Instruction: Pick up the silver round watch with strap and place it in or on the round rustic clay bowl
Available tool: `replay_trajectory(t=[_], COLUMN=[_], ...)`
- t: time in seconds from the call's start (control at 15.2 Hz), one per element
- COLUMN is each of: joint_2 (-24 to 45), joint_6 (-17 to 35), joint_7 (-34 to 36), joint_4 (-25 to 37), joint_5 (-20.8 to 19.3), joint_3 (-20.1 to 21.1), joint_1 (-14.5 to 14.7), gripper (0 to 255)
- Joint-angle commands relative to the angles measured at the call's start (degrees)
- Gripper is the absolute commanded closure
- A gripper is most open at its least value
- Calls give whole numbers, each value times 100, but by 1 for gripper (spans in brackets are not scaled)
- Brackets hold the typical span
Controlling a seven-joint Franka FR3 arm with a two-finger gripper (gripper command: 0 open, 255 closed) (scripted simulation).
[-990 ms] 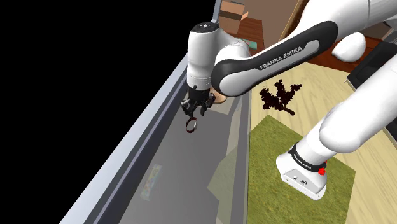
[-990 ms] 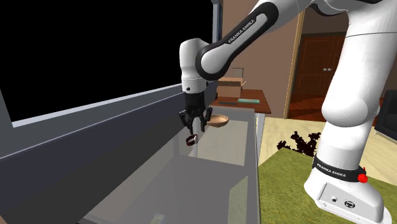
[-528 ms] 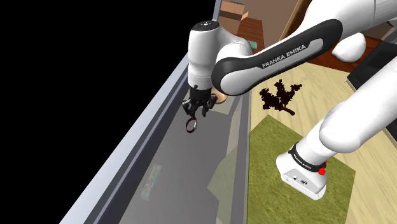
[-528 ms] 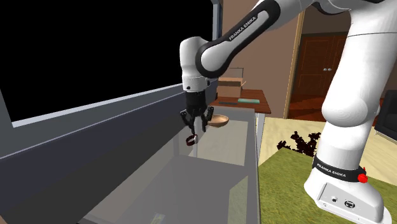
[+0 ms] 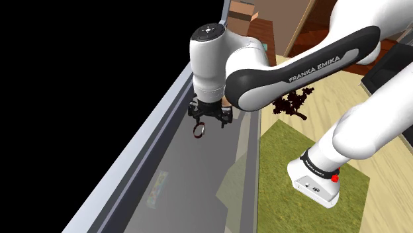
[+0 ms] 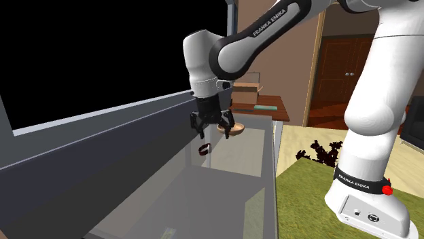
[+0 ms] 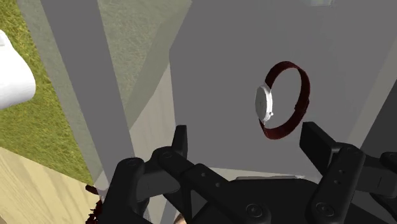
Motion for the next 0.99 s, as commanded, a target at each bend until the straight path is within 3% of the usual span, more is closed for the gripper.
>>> replay_trajectory(t=[0.0,0.66,0.73,0.92], joint_2=[121,254,222,364], joint_6=[680,869,857,764], joint_7=[97,190,192,269], joint_4=[-80,-179,-191,0], joint_5=[-88,-218,-189,-286], joint_3=[13,26,36,55], joint_1=[-4,-31,-19,-15], gripper=[0,0,255,255])
